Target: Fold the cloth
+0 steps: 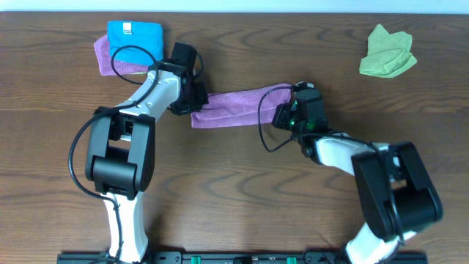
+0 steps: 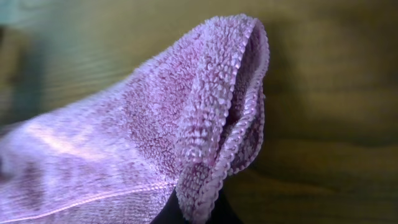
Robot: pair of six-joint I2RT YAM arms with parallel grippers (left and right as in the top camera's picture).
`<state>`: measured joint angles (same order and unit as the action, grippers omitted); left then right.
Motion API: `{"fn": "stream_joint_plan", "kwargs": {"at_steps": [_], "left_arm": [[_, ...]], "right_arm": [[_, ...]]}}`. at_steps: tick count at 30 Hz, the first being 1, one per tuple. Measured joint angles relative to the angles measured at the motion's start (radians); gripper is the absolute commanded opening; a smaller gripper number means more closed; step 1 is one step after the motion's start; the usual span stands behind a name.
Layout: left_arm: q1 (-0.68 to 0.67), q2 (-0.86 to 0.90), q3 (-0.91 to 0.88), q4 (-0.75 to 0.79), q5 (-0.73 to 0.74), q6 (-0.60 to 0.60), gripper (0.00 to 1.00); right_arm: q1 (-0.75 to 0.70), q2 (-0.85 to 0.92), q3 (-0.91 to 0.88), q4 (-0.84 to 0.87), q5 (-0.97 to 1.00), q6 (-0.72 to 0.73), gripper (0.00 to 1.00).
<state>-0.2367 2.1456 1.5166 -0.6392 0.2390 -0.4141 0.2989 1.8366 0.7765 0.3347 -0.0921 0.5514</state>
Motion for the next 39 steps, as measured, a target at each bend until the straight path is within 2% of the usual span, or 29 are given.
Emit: {"fn": "stream_joint_plan", "kwargs": {"at_steps": [10,21,33,39], "left_arm": [[0.0,0.0,0.0,0.011,0.042,-0.014,0.06],[0.0,0.0,0.023,0.023,0.057,-0.027,0.06],[0.0,0.0,0.023,0.023,0.069,-0.027,0.06],[0.0,0.0,0.023,0.024,0.069,-0.027,0.06]], "right_arm": [[0.076,-0.126,0.002,-0.028,0.011,-0.089,0.01],[0.199,-0.126,0.132,-0.16,0.027,-0.199,0.01],[0.247,-0.125,0.183,-0.172,0.048,-0.241,0.01],[0.275,-0.072,0.279,-0.219,0.051,-0.272,0.01]]}}
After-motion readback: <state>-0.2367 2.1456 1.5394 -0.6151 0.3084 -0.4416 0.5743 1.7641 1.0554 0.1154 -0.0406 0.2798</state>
